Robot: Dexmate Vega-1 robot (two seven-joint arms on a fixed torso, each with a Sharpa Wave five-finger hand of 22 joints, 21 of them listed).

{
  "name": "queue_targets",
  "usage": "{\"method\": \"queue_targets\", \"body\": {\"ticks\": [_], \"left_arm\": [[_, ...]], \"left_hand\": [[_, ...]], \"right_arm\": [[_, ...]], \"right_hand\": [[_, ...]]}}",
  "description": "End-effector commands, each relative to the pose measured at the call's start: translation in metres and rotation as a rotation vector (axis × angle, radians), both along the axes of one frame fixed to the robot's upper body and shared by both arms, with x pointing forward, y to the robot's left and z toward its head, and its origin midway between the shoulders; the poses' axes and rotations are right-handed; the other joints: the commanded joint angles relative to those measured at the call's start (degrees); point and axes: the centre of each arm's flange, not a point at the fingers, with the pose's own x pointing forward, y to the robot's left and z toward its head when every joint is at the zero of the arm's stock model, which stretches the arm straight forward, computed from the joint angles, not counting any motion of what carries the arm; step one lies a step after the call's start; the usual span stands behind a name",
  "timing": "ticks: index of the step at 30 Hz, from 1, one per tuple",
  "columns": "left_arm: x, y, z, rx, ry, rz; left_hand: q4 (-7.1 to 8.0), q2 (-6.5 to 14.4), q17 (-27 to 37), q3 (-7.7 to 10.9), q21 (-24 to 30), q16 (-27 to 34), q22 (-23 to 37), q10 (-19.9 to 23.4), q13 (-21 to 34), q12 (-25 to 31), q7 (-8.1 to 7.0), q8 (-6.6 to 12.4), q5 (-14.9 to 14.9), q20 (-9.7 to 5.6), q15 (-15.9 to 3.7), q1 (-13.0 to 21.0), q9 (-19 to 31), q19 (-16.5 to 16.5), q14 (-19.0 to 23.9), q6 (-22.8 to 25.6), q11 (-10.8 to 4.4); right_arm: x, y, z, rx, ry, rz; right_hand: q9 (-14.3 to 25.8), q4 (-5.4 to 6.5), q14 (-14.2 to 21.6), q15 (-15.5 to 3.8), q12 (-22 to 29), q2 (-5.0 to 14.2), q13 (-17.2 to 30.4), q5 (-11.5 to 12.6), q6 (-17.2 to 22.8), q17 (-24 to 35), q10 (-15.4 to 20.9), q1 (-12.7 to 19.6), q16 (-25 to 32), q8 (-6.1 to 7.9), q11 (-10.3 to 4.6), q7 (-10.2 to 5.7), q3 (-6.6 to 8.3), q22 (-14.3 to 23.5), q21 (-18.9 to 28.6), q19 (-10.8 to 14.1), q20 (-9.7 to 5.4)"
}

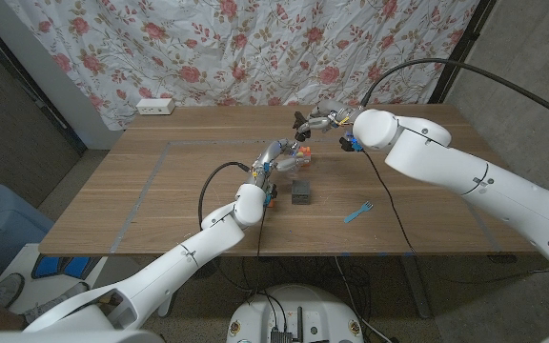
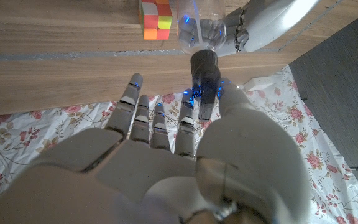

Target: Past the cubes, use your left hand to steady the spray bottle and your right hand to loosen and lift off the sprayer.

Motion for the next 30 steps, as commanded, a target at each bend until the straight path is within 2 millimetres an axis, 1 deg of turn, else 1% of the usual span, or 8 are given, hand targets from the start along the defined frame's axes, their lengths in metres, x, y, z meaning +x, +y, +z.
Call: {"method": "queue_targets", "body": {"ticks": [1,4,8,10,12,16,20,30], "left_arm": [[0.0034,-0.0022,0.0012,0.008,0.007,-0.012],[0.0039,-0.0023,0.0014,0.01,0.009,-0.013],[0.0043,-0.0027,0.0017,0.013,0.006,-0.02],[0.0044,-0.0029,0.0018,0.014,0.008,-0.018],[0.0045,-0.0032,0.0019,0.015,0.005,-0.025],[0.0048,-0.0041,0.0018,0.017,0.009,-0.027],[0.0052,-0.0049,0.0016,0.018,0.01,-0.031],[0.0055,-0.0051,0.0014,0.018,0.016,-0.032]], "left_hand": [[2.25,10.3,0.2,2.76,0.0,-0.1,0.3,4.9,0.3,-0.2,-3.26,0.37,-0.2,-2.59,-5.89,-6.4,0.0,0.6,0.5,6.9,-4.61],[2.21,10.3,0.1,2.81,0.0,-0.1,0.3,4.9,0.3,-0.2,-3.28,0.38,-0.2,-2.59,-5.87,-6.4,0.0,0.6,0.5,6.9,-4.78],[2.24,10.3,0.1,2.84,0.0,-0.1,0.3,5.0,0.3,-0.2,-3.31,0.35,-0.2,-2.56,-5.84,-6.5,0.0,0.6,0.6,6.9,-4.72],[2.27,10.3,0.2,2.84,0.0,-0.1,0.3,5.0,0.3,-0.2,-3.28,0.35,-0.3,-2.54,-5.85,-6.6,0.0,0.6,0.5,6.9,-4.72],[2.25,10.3,0.1,2.88,0.0,-0.2,0.3,5.0,0.3,-0.2,-3.2,0.32,-0.2,-2.55,-5.81,-6.6,0.0,0.6,0.6,6.9,-4.67],[2.23,10.3,0.2,2.9,0.0,-0.2,0.3,5.0,0.3,-0.2,-3.16,0.28,-0.3,-2.55,-5.72,-6.7,0.0,0.6,0.6,6.9,-4.67],[2.24,10.4,0.2,2.91,0.0,-0.1,0.3,5.0,0.4,-0.2,-3.07,0.22,-0.3,-2.55,-5.83,-6.7,0.0,0.6,0.6,6.8,-4.64],[2.26,10.4,0.3,2.95,0.0,-0.1,0.3,5.1,0.4,-0.3,-3.04,0.12,-0.3,-2.52,-5.79,-6.9,0.0,0.6,0.7,6.8,-4.71]], "right_arm": [[0.0031,-0.0037,0.0005,0.036,0.024,0.029],[0.0029,-0.0043,0.0004,0.044,0.026,0.033],[0.0028,-0.0049,0.0008,0.046,0.025,0.037],[0.0027,-0.0049,0.001,0.044,0.023,0.039],[0.0023,-0.0044,0.0014,0.04,0.024,0.037],[0.002,-0.0033,0.0017,0.039,0.026,0.048],[0.0014,-0.003,0.0028,0.043,0.015,0.053],[0.0024,-0.005,0.0038,0.062,0.017,0.063]], "right_hand": [[0.3,0.1,-0.3,0.06,0.2,-0.01,0.1,0.7,-0.2,0.1,0.2,1.4,0.1,-0.36,-0.45,-1.8,0.61,0.2,0.0,-0.3,0.11],[0.2,0.12,0.0,-0.16,0.2,0.07,0.1,1.1,-0.4,0.1,0.2,1.9,0.3,-0.44,-0.48,-2.66,0.84,0.2,0.0,-0.3,0.14],[0.1,0.22,-0.4,-0.57,0.2,0.23,0.1,1.6,-0.5,0.2,0.1,2.8,0.3,-0.55,-0.63,-4.44,1.15,0.2,0.0,-0.4,0.15],[0.1,0.33,-0.6,-0.7,0.1,0.49,0.1,1.9,-0.2,0.3,-0.1,3.3,0.3,-0.51,-0.83,-5.93,1.37,0.2,0.0,-0.5,0.15],[0.0,0.7,-0.8,-0.82,0.1,0.8,0.1,2.2,-0.4,0.6,-0.3,3.5,0.5,-0.63,-1.32,-8.55,1.4,0.2,0.0,-0.7,0.17],[-0.1,0.92,-1.2,-1.2,0.0,1.26,0.1,2.4,-0.1,0.9,-0.7,3.7,0.6,-0.59,-2.15,-11.22,1.46,0.2,0.0,-0.8,0.16],[-0.2,1.0,-1.4,-1.19,-0.1,1.51,0.1,2.5,0.1,1.1,-1.0,3.8,0.7,-0.54,-2.49,-12.34,1.49,0.2,0.0,-0.9,0.17],[-0.3,1.07,-1.9,-1.53,-0.1,2.5,0.2,2.8,2.2,1.6,-1.4,4.4,0.9,0.21,-3.35,-12.62,1.83,0.2,0.0,-1.2,0.18]]}}
